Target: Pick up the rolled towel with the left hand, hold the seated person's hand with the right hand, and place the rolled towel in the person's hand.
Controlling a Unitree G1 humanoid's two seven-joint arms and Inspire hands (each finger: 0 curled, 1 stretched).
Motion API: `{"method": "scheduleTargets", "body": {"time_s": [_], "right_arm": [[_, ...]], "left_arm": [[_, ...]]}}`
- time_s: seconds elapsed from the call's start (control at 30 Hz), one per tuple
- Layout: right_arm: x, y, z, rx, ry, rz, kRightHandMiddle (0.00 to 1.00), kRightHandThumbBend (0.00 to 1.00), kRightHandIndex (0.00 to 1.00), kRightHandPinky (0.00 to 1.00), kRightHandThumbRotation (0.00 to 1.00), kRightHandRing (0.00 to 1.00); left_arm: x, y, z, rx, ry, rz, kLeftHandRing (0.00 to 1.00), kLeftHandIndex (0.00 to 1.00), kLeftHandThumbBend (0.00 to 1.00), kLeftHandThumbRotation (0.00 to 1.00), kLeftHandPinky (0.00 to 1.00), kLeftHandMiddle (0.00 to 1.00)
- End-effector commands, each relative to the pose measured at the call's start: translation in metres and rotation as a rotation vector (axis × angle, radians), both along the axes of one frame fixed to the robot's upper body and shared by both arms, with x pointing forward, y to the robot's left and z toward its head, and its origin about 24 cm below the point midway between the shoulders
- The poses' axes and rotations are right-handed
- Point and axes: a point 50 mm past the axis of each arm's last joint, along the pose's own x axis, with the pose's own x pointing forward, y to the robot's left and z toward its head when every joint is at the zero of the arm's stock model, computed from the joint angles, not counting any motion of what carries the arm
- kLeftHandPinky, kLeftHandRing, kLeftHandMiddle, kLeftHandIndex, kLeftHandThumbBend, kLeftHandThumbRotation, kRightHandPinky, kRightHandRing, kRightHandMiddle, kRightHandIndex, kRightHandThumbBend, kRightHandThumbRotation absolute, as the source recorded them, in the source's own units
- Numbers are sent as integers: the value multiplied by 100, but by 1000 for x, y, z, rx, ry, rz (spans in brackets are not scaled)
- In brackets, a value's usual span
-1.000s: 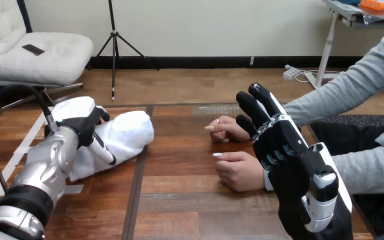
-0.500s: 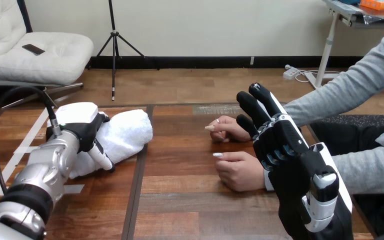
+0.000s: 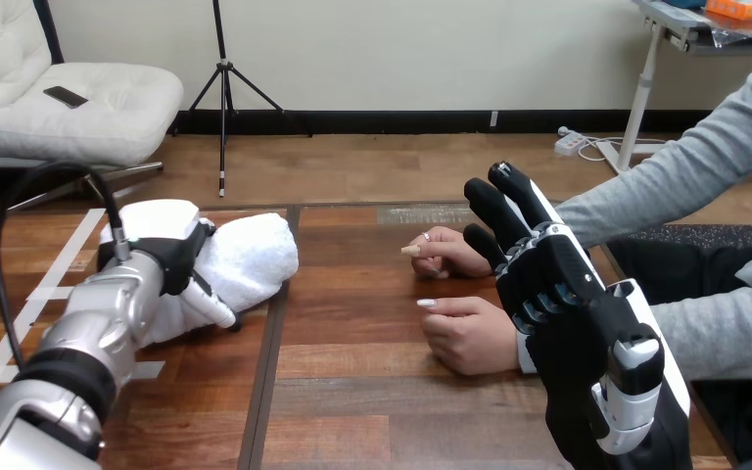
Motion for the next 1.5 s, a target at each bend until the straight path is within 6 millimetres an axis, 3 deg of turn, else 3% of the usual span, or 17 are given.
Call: {"method": "scheduleTargets", "body": {"time_s": [0.0, 0.93, 1.23, 1.47], "right_arm": [[4, 1, 16, 34, -98, -12, 95, 91, 96, 100, 100, 100], [5, 1, 16, 33, -98, -10, 94, 91, 95, 100, 100, 100], [6, 1, 17, 35, -99, -7, 94, 90, 95, 100, 100, 100], [5, 1, 18, 34, -98, -9, 94, 91, 95, 100, 100, 100]], "left_arm": [[18, -14, 31, 15, -113, -36, 91, 90, 100, 43, 94, 91], [20, -18, 31, 78, -131, 8, 94, 93, 100, 44, 99, 95], [21, -19, 32, 107, -125, 12, 92, 92, 97, 41, 96, 93], [22, -19, 32, 96, -117, 41, 90, 90, 93, 33, 92, 90]]}}
